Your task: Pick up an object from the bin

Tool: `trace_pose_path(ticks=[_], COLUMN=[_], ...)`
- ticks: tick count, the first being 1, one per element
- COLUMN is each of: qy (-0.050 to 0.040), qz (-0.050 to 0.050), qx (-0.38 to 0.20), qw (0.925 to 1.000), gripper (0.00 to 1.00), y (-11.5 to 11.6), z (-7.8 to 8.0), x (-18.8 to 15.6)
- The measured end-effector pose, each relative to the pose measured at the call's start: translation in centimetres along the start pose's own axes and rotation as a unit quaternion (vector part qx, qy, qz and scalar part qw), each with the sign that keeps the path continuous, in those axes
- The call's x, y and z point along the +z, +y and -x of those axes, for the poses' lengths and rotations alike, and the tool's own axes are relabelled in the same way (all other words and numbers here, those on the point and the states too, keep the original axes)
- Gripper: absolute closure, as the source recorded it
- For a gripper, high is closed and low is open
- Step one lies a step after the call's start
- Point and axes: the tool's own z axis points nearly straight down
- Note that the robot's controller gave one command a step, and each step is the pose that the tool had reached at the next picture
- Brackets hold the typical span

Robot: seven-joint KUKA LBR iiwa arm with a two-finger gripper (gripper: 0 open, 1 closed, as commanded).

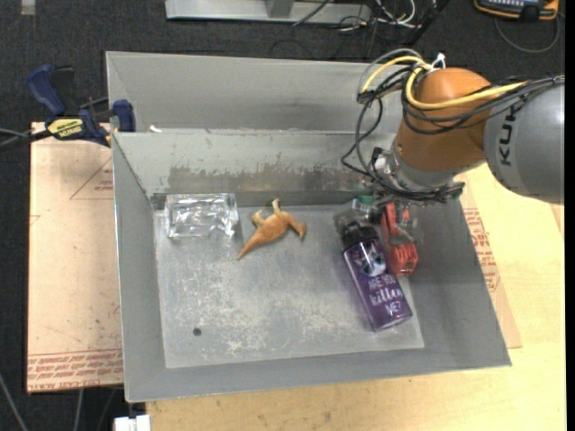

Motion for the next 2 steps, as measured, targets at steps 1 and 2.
trace_pose_path(ticks=[1, 2], qy=[0.0003, 0.0013], qz=[0.002, 0.005], qx=[0.006, -0.069], qw=[1.0000, 0.9976], gripper=[0.00, 0.00], y=[-0.3, -0.1], z=[-0.3, 0.9], x=[0.5, 0.6])
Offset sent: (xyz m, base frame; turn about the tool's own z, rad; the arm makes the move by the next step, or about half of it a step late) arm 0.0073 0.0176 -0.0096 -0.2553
